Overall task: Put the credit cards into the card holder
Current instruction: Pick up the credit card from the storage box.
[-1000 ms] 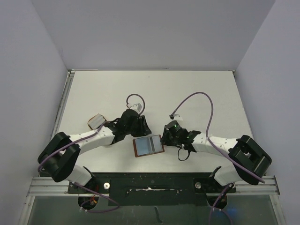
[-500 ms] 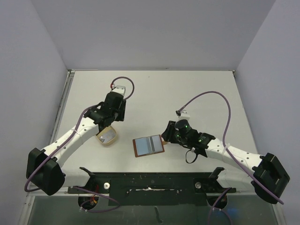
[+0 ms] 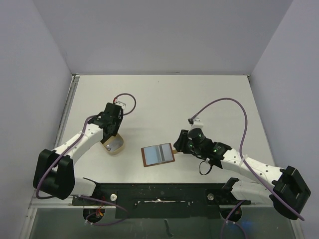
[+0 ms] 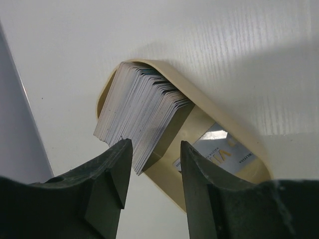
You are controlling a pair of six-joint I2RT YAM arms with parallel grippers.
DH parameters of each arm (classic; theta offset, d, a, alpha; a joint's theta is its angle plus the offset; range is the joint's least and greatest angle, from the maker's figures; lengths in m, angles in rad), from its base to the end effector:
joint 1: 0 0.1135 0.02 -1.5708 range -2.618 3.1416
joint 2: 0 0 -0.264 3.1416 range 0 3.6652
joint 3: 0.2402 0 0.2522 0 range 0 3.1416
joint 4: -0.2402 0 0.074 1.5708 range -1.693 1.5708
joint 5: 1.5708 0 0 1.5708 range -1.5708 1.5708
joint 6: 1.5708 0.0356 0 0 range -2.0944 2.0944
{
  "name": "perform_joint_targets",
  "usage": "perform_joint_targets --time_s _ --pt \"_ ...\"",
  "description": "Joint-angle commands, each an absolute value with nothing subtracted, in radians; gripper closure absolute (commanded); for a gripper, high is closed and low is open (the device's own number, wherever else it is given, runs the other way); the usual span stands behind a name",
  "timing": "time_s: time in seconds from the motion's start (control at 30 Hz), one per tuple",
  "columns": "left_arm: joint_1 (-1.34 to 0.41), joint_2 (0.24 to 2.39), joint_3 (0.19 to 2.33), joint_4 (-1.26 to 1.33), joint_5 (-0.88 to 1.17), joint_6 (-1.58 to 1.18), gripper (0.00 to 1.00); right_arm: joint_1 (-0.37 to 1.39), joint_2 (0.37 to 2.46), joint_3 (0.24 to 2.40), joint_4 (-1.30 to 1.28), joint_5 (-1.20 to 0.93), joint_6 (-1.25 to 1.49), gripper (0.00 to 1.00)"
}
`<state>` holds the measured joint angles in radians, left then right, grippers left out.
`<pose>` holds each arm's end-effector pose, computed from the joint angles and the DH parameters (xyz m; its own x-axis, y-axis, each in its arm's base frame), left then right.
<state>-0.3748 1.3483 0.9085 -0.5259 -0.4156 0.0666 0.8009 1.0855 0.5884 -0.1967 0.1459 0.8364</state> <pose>0.2561 -0.0853 0.2333 -0.7556 0.3627 -0.5455 0.1719 0.9133 0.3692 0.1602 0.1578 0.2131 -0.7678 0.2631 -0.5842 -0.0935 0.8561 0.5083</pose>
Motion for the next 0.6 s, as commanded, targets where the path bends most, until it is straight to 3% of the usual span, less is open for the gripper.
perform_joint_targets --time_s 0.0,0.57 --pt "-0.37 1.407 0.881 -0.43 -0.445 0.114 0.58 0.802 1.052 0.577 -0.167 0.165 0.816 0.66" --pt "-0.362 1.469 0.843 -0.361 -0.616 0.176 0.59 0.77 1.064 0.589 -0.163 0.16 0.787 0.67"
